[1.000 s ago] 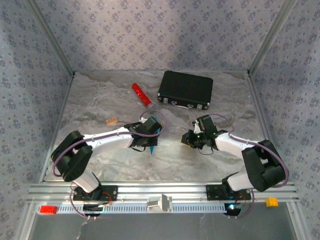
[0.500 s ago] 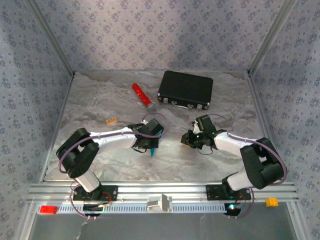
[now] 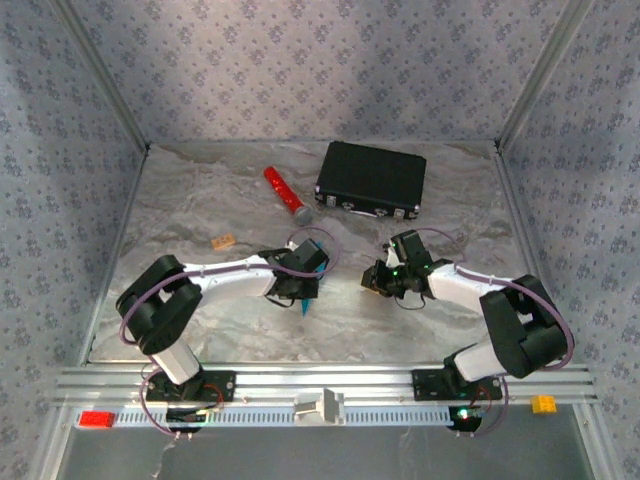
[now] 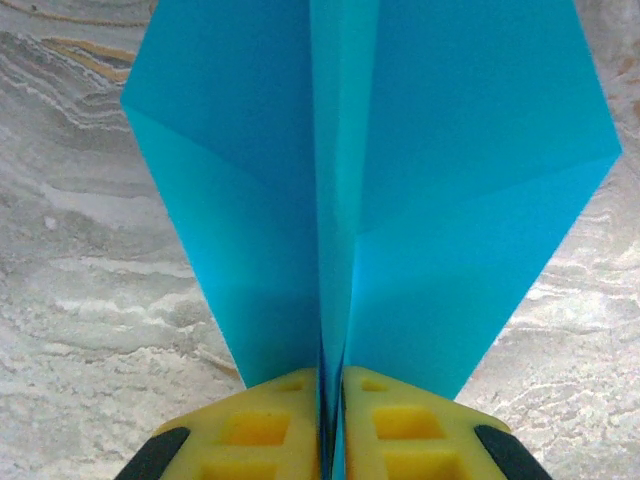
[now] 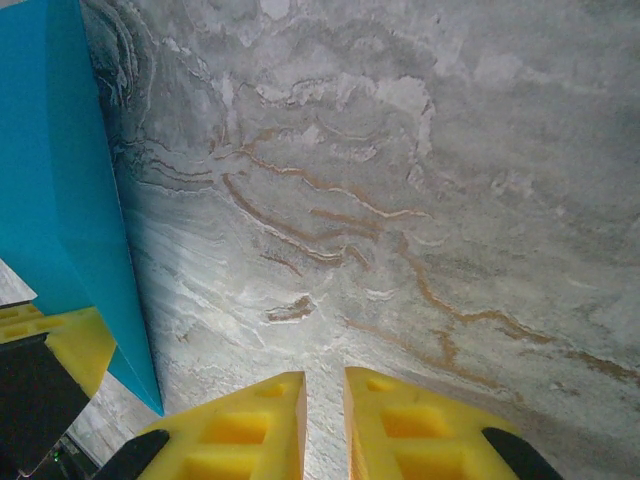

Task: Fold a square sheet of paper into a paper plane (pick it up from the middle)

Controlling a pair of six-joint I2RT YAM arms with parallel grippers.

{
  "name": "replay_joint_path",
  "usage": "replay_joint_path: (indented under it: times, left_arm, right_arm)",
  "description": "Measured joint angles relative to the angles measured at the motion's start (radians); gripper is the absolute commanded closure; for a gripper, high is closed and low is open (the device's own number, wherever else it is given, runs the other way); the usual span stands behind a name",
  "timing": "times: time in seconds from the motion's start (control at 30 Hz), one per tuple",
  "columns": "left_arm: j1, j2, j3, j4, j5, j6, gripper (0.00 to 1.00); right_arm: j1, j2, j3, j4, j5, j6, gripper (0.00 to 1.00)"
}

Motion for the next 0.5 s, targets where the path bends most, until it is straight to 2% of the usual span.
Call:
replay_joint_path:
  times: [0.5]
  left_arm:
    - [-0.01, 0.048, 0.029, -0.005, 0.009, 0.012, 0.85]
  right_arm:
    - [0.0, 0.004, 0.0, 0.0, 0.0, 0.0, 0.82]
